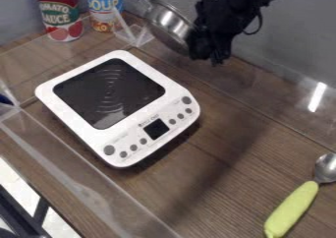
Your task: Put silver pot on the white and black stove top
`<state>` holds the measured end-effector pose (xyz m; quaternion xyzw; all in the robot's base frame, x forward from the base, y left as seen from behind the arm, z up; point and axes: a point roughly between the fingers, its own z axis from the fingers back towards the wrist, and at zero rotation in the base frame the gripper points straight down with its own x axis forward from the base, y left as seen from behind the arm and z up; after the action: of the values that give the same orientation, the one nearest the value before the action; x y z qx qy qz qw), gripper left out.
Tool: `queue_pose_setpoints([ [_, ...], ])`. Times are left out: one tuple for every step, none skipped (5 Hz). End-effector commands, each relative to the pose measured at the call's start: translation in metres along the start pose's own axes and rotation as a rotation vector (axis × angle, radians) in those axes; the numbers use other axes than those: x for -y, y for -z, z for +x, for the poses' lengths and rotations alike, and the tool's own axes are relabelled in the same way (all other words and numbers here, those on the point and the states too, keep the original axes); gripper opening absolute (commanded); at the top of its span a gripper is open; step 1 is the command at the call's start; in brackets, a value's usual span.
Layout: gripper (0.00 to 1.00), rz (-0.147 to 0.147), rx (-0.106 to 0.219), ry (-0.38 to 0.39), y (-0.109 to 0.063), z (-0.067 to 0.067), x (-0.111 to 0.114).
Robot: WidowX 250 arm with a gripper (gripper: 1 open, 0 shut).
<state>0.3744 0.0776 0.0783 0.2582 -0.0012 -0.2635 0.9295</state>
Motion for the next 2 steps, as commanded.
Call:
queue_pose_setpoints([
  [0.0,0.043,0.054,-0.03,-0.0332,-0.008,-0.0161],
  [0.0,0.033,0.045,-0.029,-0.0359,-0.0163,-0.0154],
])
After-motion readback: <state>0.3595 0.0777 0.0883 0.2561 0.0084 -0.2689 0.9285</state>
